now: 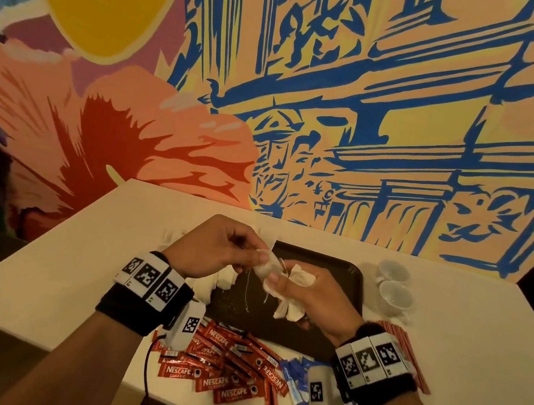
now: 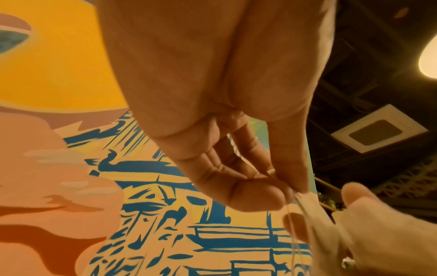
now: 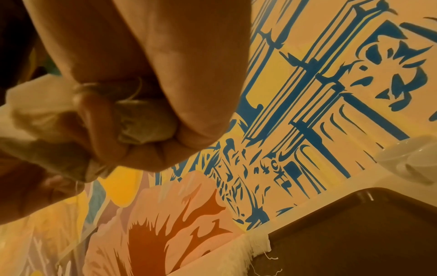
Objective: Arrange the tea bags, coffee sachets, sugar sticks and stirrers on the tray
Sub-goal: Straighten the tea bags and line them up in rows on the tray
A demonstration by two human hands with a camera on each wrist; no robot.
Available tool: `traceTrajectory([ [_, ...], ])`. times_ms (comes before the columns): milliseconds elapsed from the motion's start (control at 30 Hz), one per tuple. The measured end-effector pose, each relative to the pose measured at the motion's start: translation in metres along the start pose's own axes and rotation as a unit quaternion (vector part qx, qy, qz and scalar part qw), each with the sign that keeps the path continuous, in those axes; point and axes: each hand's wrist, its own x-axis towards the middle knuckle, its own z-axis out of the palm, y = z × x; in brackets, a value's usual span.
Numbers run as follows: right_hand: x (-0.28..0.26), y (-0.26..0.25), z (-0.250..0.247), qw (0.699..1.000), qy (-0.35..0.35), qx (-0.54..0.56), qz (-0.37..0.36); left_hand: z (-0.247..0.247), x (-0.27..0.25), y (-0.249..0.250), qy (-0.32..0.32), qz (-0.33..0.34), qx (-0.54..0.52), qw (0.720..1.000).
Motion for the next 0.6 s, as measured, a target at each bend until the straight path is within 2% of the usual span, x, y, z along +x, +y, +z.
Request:
traceTrajectory([
  [233, 0.004, 0.0, 0.002, 0.999, 0.033, -0.028, 0.0, -0.004, 0.006, 0.005, -0.026, -0.009, 0.029, 0.999],
  [367, 0.008, 0.003, 0.005, 0.998, 0.03, -0.047, 0.005, -0.004, 0.01, 0.0, -0.031, -0.01, 0.055, 0.998],
  [500, 0.011, 0.008, 0.004, 0.998, 0.016, -0.057, 0.023, -0.006, 0.015, -0.009, -0.022, -0.019, 0.084, 0.996],
  [600, 0.013, 0.013, 0.003, 0.998, 0.035, -0.048, 0.038, -0.013, 0.02, -0.015, 0.011, -0.02, 0.093, 0.995],
])
